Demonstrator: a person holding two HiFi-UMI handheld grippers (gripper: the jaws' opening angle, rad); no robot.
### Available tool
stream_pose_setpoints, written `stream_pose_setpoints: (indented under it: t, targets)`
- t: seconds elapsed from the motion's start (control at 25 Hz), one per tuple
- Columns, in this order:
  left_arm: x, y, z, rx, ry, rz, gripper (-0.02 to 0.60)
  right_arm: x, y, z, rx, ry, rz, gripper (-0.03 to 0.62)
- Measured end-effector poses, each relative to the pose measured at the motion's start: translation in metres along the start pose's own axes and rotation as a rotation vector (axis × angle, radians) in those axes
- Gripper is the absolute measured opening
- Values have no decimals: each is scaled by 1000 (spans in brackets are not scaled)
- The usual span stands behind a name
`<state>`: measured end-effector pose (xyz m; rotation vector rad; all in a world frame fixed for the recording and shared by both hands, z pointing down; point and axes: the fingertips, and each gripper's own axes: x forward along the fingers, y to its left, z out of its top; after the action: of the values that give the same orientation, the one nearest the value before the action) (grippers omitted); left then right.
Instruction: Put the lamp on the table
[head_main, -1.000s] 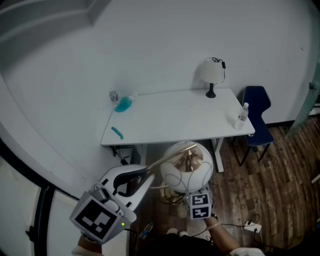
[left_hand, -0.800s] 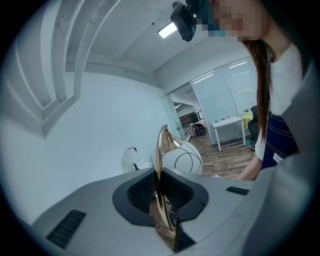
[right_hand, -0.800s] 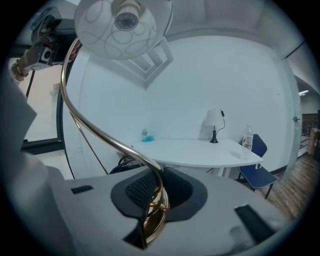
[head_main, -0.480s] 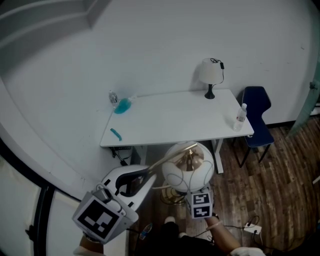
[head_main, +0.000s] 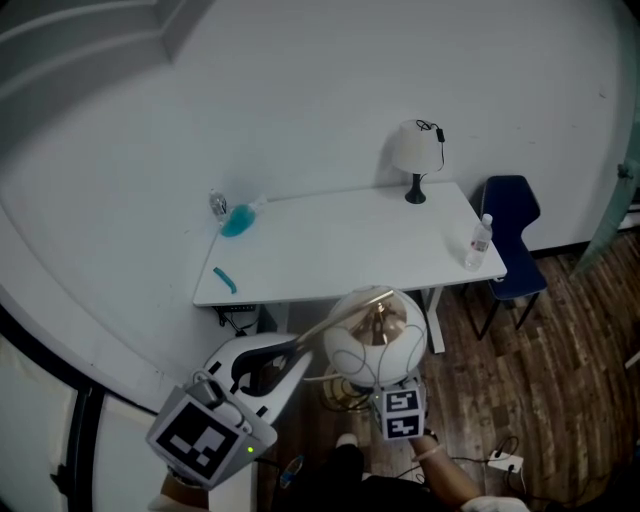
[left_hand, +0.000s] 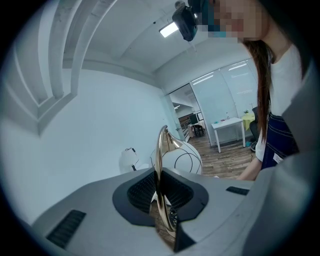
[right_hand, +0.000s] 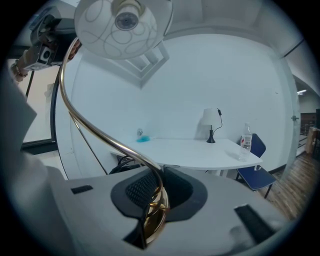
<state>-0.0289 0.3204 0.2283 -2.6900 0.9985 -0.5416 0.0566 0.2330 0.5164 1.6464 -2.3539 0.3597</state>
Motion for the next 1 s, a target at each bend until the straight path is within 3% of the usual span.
stream_pose_setpoints:
  t: [0.56,1.0]
  targets:
    - [18,19,-11,15,-3,-25,37,28,-9,3,5,-7,-24,44]
    - [37,88,-32,23,-10,-69,37,96,1,26,17,8,-51,44]
